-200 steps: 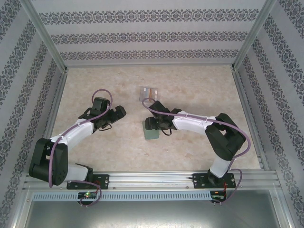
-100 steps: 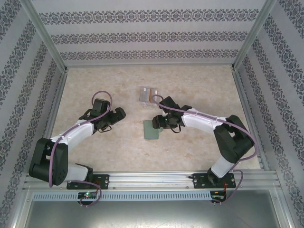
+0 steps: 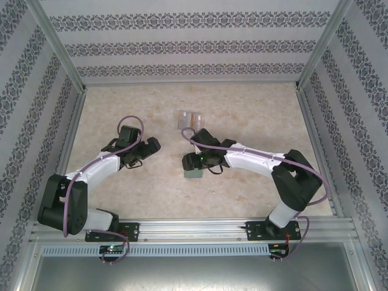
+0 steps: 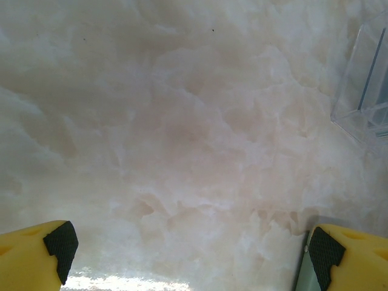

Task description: Put the credit cards into the card holder

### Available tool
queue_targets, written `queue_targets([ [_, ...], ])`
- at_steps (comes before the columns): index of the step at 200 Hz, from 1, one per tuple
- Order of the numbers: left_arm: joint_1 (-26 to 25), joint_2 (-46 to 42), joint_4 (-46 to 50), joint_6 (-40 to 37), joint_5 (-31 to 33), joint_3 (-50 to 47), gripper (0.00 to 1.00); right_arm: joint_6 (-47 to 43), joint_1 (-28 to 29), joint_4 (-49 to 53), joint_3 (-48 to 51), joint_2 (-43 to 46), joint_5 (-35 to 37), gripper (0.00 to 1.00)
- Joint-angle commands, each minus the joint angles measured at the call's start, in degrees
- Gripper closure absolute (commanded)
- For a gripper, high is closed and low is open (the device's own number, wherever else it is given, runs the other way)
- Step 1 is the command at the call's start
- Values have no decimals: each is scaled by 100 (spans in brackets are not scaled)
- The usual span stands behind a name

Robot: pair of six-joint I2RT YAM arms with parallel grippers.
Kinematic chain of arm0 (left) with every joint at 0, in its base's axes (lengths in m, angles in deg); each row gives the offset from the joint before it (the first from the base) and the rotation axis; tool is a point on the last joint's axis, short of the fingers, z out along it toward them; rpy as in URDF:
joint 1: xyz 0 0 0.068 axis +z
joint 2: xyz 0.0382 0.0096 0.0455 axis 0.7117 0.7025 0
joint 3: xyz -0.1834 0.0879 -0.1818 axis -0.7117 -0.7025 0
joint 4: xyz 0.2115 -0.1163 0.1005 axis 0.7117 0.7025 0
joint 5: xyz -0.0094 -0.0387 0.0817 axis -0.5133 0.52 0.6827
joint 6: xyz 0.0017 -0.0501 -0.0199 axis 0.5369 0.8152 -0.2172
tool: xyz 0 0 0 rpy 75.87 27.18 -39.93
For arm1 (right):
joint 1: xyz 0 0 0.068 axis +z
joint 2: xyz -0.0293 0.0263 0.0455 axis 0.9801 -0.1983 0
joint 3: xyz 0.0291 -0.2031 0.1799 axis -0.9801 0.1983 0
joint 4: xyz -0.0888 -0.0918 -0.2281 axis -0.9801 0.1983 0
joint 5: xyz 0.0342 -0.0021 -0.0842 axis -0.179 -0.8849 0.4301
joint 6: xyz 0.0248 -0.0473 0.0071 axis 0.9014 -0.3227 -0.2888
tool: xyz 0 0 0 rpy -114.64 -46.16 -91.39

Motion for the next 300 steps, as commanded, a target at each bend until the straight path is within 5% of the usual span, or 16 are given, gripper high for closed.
queue_targets([
  [1, -8, 35, 103, -32, 19, 86, 0, 192, -188, 134, 93, -151, 351, 36],
  [46, -1, -28, 155, -68, 108, 77, 0, 314, -435, 28, 374, 60, 220, 36],
  [185, -3, -133, -25, 63, 31, -290, 0, 772, -812, -1185, 866, -209, -1667, 43],
  [257, -18, -85, -209, 102, -49, -354, 0, 780, -867, -1078, 901, -186, -1542, 41],
  [300, -50, 60, -236, 95, -60, -238, 0, 772, -875, -1493, 927, -384, -2176, 42],
])
